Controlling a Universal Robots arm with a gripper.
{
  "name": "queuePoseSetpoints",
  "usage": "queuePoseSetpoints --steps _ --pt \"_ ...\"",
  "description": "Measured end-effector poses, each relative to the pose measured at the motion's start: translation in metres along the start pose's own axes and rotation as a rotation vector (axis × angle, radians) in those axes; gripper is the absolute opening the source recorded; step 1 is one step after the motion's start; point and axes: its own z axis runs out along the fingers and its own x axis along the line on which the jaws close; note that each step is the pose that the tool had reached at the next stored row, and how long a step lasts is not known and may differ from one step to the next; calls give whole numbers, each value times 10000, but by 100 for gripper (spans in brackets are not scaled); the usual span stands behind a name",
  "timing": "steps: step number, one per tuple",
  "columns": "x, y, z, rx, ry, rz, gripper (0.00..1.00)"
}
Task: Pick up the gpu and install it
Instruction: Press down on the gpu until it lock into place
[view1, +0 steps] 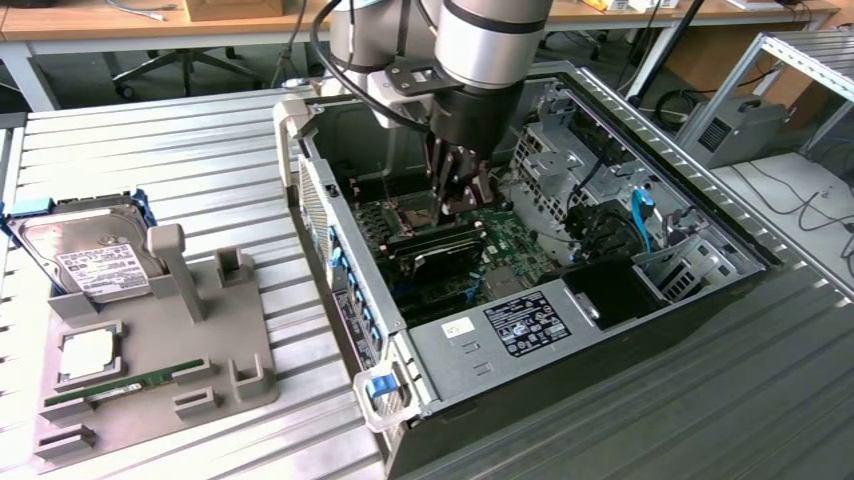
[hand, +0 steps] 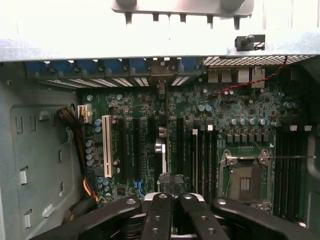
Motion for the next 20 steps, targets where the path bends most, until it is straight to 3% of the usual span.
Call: queuePoseSetpoints --steps 11,20 --pt "0 1 44 2 -3 0 11" --pt "0 2 172 0 -6 1 11"
